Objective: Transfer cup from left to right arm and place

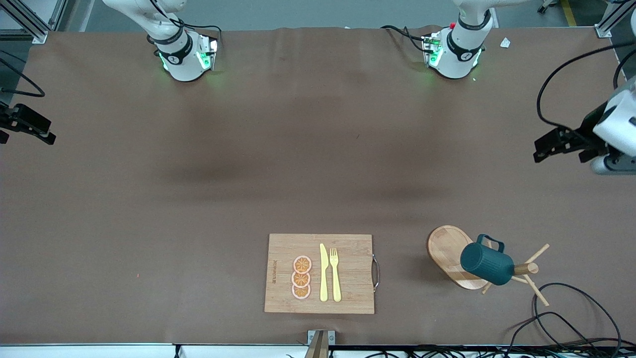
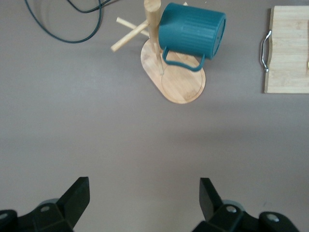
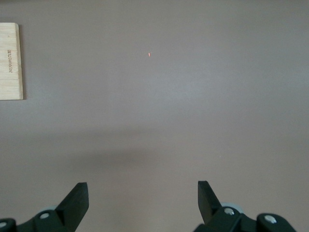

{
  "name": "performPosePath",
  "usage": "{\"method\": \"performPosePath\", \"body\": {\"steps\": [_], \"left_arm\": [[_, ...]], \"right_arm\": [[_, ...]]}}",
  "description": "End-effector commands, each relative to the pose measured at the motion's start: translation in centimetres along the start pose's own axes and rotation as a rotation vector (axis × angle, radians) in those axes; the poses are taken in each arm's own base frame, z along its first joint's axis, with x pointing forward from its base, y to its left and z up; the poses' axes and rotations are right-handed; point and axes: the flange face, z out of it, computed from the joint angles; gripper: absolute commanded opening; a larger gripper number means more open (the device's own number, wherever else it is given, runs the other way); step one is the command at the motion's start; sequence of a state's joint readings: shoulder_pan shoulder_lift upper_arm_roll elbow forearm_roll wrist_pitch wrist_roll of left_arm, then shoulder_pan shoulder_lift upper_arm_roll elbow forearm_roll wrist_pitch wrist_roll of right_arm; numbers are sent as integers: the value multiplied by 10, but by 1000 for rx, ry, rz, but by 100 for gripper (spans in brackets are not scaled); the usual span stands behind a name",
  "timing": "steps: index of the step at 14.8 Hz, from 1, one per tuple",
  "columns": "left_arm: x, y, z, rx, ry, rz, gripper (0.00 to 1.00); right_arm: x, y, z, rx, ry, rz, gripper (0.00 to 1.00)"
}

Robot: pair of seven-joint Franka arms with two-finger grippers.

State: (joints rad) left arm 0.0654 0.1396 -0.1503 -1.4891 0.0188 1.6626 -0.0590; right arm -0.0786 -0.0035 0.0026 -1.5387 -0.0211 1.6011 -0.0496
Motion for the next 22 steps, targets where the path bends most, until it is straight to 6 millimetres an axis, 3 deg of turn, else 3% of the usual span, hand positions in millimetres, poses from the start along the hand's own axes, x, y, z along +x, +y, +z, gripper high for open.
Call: {"method": "performPosePath", "body": {"steps": [1,9,14,16,19,22], "left_arm": [[20,2,19,-8,11,16,100],[45,3,51,-124,48,-73,100],[74,-14,79,-244,76,-325,100],[92,-12,86,-256,97,-338,100],[98,-13,99,-252,92,-327,100],[109,-16,115,-273,116,-448,99]], "right_arm": [[-8,1,-2,17,-4,-6,100],[-7,1,-2,17,-1,-6,100],[-7,1,-2,17,-4,-6,100],[-7,1,-2,17,-1,-6,100],[-7,1,-3,17,3,-7,100],[-7,1,-3,17,0,-7,100]]}}
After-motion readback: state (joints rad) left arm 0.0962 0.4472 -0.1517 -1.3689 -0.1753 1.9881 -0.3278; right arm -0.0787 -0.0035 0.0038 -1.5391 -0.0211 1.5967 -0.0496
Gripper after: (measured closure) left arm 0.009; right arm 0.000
